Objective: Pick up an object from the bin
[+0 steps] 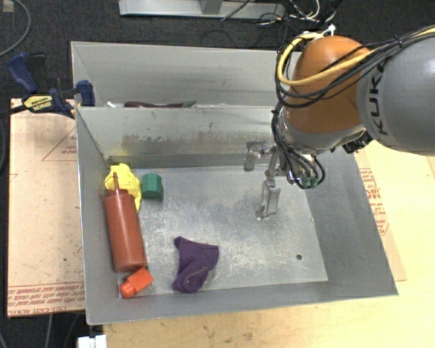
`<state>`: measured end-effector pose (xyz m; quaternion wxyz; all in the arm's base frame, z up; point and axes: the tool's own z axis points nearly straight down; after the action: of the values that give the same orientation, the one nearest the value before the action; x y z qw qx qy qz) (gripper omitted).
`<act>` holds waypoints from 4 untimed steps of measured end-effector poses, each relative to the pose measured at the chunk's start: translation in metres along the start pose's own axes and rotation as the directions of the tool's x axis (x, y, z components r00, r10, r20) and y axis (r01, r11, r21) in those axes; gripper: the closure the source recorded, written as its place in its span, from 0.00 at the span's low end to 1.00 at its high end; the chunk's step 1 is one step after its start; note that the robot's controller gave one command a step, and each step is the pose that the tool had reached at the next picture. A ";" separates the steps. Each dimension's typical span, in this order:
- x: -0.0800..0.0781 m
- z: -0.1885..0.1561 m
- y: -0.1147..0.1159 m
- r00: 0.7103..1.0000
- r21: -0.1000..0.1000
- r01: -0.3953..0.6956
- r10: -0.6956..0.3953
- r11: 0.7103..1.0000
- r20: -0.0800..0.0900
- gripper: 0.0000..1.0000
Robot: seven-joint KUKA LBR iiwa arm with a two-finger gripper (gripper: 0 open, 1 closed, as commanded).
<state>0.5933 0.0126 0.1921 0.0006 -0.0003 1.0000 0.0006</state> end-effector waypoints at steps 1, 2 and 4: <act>0.015 0.036 0.030 0.999 0.002 0.047 -0.047 0.999 0.005 0.00; 0.031 0.065 0.058 1.000 -0.002 -0.015 0.015 1.000 -0.004 0.00; 0.064 0.119 0.118 0.945 -0.005 0.328 -0.328 0.945 -0.002 1.00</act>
Offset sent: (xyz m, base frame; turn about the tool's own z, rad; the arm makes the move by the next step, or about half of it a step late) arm -0.0389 0.0727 -0.0750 0.0994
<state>0.5292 0.1308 0.0732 -0.0010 -0.1667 0.9860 0.0028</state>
